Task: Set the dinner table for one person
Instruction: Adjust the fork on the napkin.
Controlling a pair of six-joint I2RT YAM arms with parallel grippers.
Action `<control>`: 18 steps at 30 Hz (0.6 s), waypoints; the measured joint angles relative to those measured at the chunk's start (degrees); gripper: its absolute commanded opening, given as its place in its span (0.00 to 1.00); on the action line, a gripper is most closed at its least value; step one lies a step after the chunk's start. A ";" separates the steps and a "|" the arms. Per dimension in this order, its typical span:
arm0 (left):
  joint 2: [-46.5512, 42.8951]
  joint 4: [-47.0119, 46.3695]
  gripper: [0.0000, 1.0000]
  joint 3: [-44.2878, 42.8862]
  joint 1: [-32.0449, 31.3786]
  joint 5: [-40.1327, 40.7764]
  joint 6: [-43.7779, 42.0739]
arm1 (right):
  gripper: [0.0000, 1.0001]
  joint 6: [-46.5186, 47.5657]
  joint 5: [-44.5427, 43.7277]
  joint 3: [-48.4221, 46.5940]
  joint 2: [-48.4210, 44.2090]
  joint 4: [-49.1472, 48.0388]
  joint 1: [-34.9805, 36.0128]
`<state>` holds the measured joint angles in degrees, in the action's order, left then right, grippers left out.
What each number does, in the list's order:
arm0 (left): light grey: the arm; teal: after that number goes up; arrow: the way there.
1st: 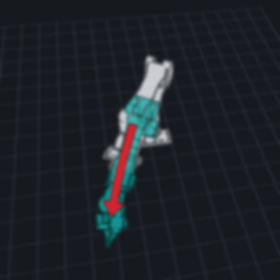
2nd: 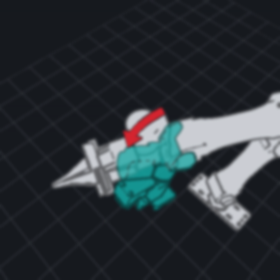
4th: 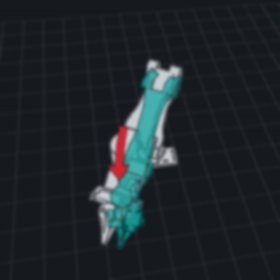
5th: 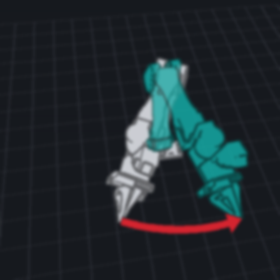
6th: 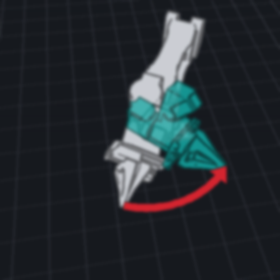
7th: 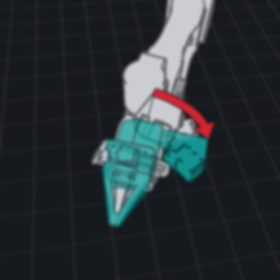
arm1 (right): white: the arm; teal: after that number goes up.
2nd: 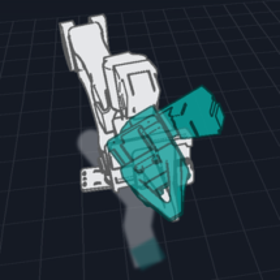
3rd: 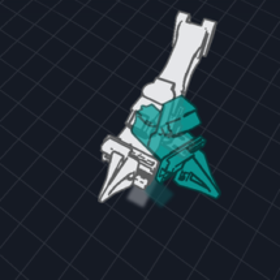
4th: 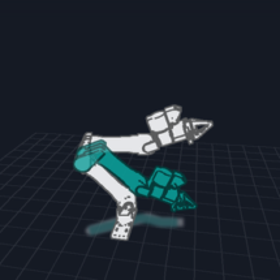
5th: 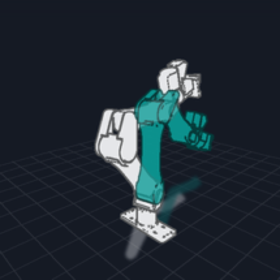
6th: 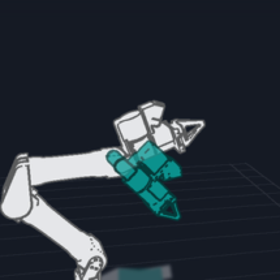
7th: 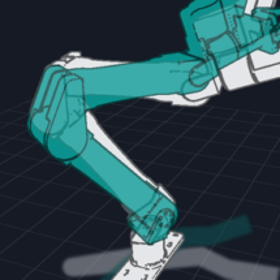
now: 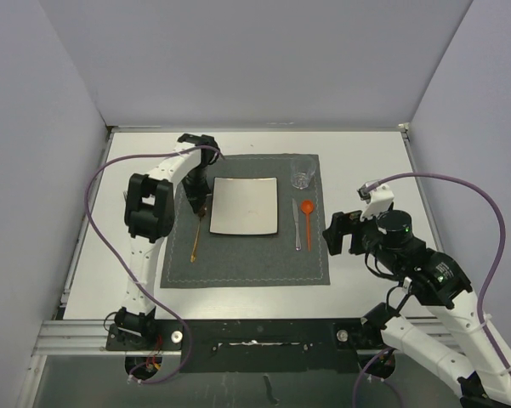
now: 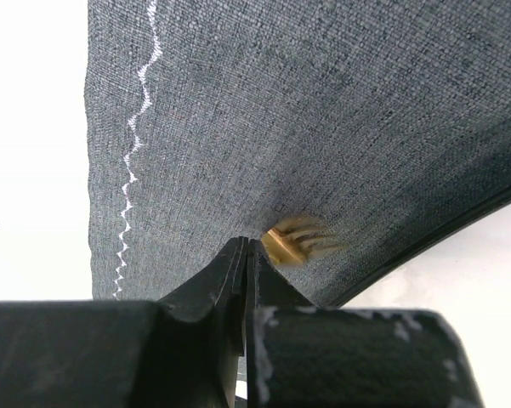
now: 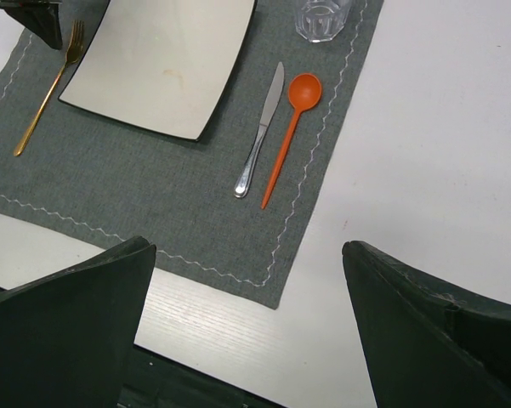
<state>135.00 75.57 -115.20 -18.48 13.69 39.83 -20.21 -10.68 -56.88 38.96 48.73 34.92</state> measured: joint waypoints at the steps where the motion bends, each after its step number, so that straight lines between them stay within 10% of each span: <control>1: 0.00 0.15 0.00 -0.15 -0.13 0.00 0.02 | 0.98 0.02 0.04 0.00 -0.13 0.02 0.00; 18: -1.20 3.48 0.00 -5.18 -0.61 3.26 0.22 | 0.98 0.00 0.37 0.00 -1.11 1.07 0.00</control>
<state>133.80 79.05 -120.38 -19.09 16.95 40.05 -20.21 -10.31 -56.88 37.85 49.80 34.92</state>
